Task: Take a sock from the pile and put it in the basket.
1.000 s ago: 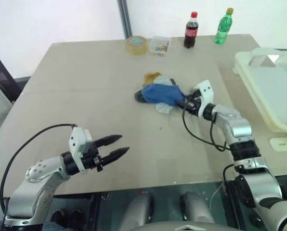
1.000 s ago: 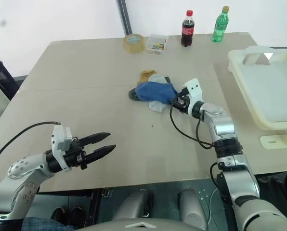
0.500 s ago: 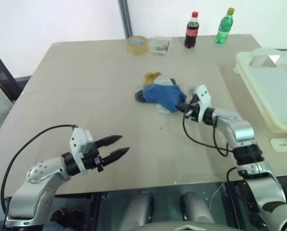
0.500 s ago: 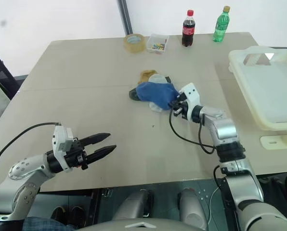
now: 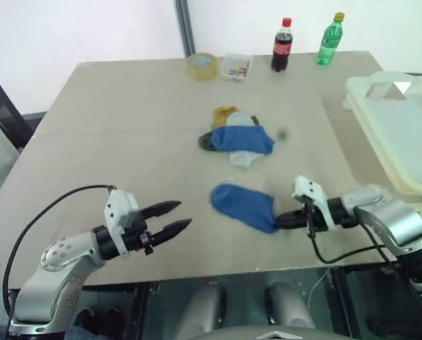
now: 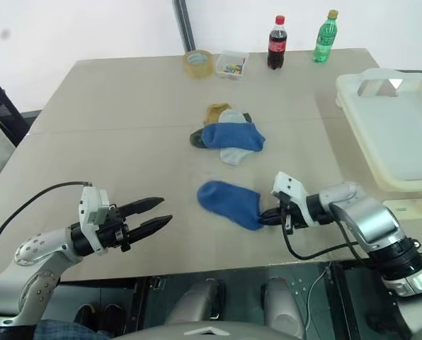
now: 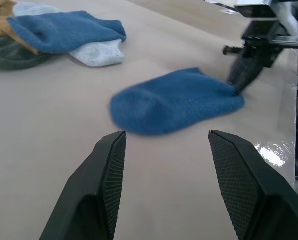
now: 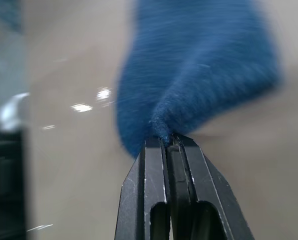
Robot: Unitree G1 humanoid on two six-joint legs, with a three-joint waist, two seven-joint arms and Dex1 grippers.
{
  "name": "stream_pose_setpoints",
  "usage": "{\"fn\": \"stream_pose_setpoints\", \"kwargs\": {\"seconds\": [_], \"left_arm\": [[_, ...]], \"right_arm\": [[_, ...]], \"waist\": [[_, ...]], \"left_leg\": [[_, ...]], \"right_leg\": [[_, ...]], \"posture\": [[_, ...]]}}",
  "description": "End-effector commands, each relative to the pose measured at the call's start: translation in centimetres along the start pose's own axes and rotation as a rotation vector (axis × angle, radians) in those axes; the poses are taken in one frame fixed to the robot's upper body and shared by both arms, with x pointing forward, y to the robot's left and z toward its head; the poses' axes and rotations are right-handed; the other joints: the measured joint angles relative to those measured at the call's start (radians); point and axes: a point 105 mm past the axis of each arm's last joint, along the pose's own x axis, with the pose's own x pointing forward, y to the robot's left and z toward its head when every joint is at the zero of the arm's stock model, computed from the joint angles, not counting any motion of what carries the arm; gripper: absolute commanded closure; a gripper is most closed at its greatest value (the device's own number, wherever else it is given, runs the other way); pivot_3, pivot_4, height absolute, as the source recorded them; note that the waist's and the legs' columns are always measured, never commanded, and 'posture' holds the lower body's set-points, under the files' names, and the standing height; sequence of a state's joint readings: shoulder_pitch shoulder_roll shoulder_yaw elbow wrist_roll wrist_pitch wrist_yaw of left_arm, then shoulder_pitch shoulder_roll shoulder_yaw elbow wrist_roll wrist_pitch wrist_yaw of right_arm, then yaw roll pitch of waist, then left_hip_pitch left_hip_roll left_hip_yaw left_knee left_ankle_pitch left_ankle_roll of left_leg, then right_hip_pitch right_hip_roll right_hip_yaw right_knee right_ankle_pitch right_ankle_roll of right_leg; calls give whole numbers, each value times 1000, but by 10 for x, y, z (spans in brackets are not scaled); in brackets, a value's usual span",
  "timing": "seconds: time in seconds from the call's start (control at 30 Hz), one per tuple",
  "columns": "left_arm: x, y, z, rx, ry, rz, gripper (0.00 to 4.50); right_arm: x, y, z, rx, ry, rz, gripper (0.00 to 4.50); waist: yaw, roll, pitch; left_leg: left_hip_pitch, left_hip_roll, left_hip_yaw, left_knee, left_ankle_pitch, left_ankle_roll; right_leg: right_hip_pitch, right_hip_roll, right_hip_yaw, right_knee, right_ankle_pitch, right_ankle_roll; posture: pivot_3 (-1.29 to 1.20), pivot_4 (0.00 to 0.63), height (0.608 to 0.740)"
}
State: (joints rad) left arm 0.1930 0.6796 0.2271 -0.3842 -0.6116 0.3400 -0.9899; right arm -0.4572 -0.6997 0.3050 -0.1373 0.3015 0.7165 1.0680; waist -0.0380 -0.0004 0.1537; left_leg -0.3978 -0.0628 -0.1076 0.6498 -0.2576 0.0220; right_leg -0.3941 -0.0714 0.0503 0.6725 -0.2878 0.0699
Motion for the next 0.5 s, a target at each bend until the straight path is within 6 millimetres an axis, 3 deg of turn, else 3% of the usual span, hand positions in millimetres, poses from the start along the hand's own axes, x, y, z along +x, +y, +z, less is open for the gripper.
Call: {"fn": "stream_pose_setpoints", "kwargs": {"seconds": [0.03, 0.1, 0.27, 0.3, 0.33, 0.5], "left_arm": [[1, -3, 8, 34, -14, -19, 1629], [1, -3, 8, 35, -14, -21, 1629], [1, -3, 7, 36, -13, -20, 1629], [1, -3, 7, 36, -14, -20, 1629], [1, -3, 7, 36, -14, -20, 1629], [2, -4, 6, 38, -11, -23, 1629]], "right_arm": [[-10, -31, 11, -35, -44, -170, 4396], [-12, -35, 12, -30, -52, -180, 4396], [-11, -15, 6, -8, -42, -70, 4396], [-11, -11, 3, -4, -30, -52, 3855], [-11, -8, 1, -3, -23, -41, 3645], [-12, -4, 1, 9, -32, -32, 1247]], "waist": [[4, -1, 0], [9, -1, 1], [23, -1, 1], [24, -1, 1], [25, -1, 1], [24, -1, 1]], "left_leg": [[0, 0, 0, 0, 0, 0], [0, 0, 0, 0, 0, 0], [-2, 0, 0, -1, 0, 0], [-2, 0, 0, -1, 0, 0], [-2, 0, 0, -1, 0, 0], [-2, 0, 0, -1, 0, 0]], "right_leg": [[0, 0, 0, 0, 0, 0], [0, 0, 0, 0, 0, 0], [0, 0, 0, -3, 0, 0], [0, 0, -1, -3, 0, 0], [0, -1, -1, -3, 0, 0], [0, -1, -1, -3, 0, 0]], "posture": [[0, 150, 740], [0, 150, 740], [0, 150, 740], [0, 150, 740], [0, 150, 740], [0, 150, 740]]}}
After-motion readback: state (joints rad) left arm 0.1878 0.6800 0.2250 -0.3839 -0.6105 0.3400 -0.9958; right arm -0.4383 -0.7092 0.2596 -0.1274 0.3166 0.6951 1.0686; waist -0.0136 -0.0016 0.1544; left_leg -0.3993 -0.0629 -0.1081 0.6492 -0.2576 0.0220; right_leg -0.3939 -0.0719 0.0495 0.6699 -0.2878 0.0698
